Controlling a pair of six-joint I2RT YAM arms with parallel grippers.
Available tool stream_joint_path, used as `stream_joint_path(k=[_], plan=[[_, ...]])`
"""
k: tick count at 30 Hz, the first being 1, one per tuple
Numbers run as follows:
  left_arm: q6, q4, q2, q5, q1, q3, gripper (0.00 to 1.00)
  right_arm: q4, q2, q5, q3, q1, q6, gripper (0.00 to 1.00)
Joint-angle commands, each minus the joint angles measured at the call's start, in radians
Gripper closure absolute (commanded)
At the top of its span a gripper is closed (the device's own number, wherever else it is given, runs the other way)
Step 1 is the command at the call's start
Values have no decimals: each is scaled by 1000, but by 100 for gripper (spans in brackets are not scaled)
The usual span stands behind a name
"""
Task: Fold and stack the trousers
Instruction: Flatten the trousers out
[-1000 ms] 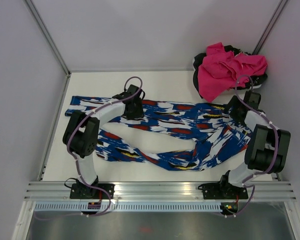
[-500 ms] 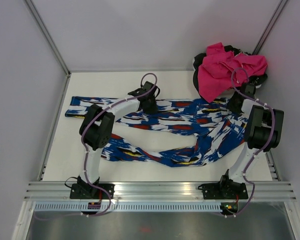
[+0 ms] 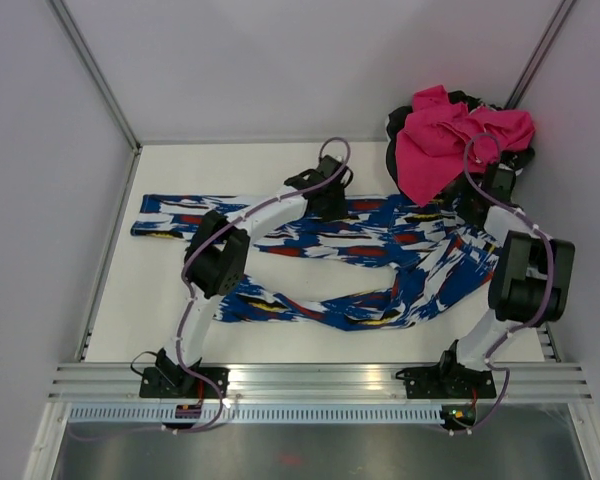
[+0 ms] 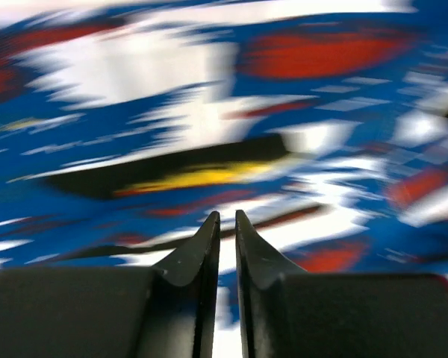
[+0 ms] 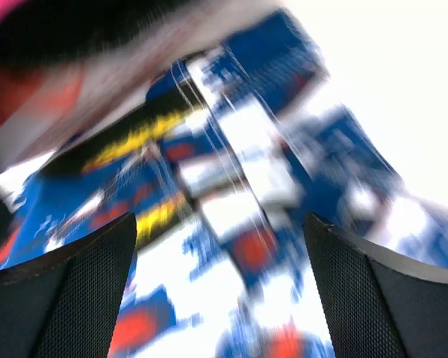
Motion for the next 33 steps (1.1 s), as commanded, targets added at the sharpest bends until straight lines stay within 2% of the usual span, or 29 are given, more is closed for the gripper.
stream_joint_path(k=[1,4,6,9,12,15,19,21,25,28,33], plan=[[164,88,1,68,-116,137,77,-58,-287,53,-148,-54,54,2],[177,166,35,100,-154,176,69,-49,-492,39,-256,-158,201,2],[158,244,58,120,-168,187,66,-78,-594,60,-309,-230,229,2],[94,341,109,189,-196,197,63,-179,-664,172,-330,-285,236,2],[66,379,149,203,-239,220,58,-194,-718,120,-436,-374,296,2],[112,342,199,168,-294,291,55,-108,-757,88,-630,-454,359,5],[131,268,227,61,-309,329,55,6,-789,72,-744,-474,355,13],[126,232,230,24,-309,335,55,23,-794,91,-758,-476,350,14],[117,154,254,-85,-305,374,54,89,-788,128,-766,-477,327,23],[94,87,303,-110,-299,443,55,187,-754,137,-778,-476,322,31],[86,56,325,-114,-294,460,55,335,-654,54,-801,-476,339,32]])
